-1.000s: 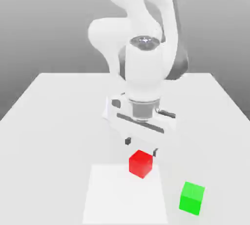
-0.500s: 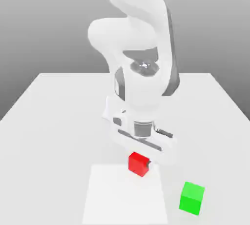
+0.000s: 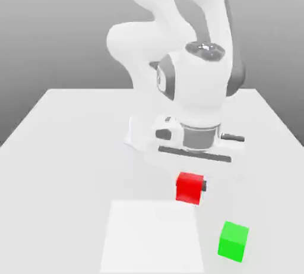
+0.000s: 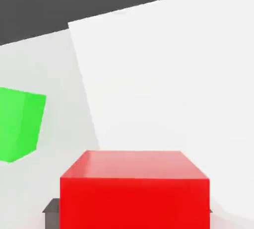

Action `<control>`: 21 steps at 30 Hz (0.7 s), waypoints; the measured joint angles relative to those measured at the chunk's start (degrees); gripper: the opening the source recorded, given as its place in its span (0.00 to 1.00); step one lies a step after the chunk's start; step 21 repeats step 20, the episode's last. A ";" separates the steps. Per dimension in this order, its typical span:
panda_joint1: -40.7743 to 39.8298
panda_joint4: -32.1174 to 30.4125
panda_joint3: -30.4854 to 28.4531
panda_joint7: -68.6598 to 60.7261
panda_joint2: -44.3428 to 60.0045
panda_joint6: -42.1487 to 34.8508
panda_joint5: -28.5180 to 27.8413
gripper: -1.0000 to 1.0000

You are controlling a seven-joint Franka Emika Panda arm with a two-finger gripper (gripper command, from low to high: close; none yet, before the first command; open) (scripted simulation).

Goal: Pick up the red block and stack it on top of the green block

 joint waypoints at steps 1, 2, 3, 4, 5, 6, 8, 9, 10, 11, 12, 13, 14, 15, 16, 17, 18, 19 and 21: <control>-0.04 1.32 0.73 -2.38 0.65 -0.69 -0.04 0.00; 0.23 2.63 1.15 -4.75 1.31 -1.37 -0.04 0.00; 0.56 3.95 1.58 -7.21 1.96 -2.06 0.00 0.00; 0.97 5.27 2.02 -9.72 2.61 -2.76 0.15 0.00; 1.34 6.59 2.46 -12.25 3.26 -3.44 0.34 0.00; 1.67 7.91 2.89 -14.84 3.89 -4.15 0.58 0.00; 2.21 10.41 3.69 -19.68 5.31 -5.23 0.96 0.00; 2.24 11.07 3.75 -20.47 6.73 -4.50 0.56 0.00; 2.35 11.45 3.56 -20.48 8.48 -3.18 -0.17 0.00; 2.54 11.71 3.25 -20.15 10.39 -1.57 -1.03 0.00; 2.90 11.88 2.73 -19.55 12.39 0.21 -2.03 0.00; 3.34 12.02 2.12 -18.90 14.41 2.05 -3.02 0.00; 3.61 12.10 1.76 -18.52 15.55 3.10 -3.58 1.00; 3.61 12.10 1.76 -18.52 15.55 3.10 -3.58 1.00; 3.61 12.10 1.76 -18.52 15.55 3.10 -3.58 1.00; 3.61 12.10 1.76 -18.52 15.55 3.10 -3.58 1.00; 3.61 12.10 1.76 -18.52 15.55 3.10 -3.58 1.00; 3.61 12.10 1.76 -18.52 15.55 3.10 -3.58 1.00; 3.73 12.14 1.58 -18.33 16.13 3.61 -3.87 1.00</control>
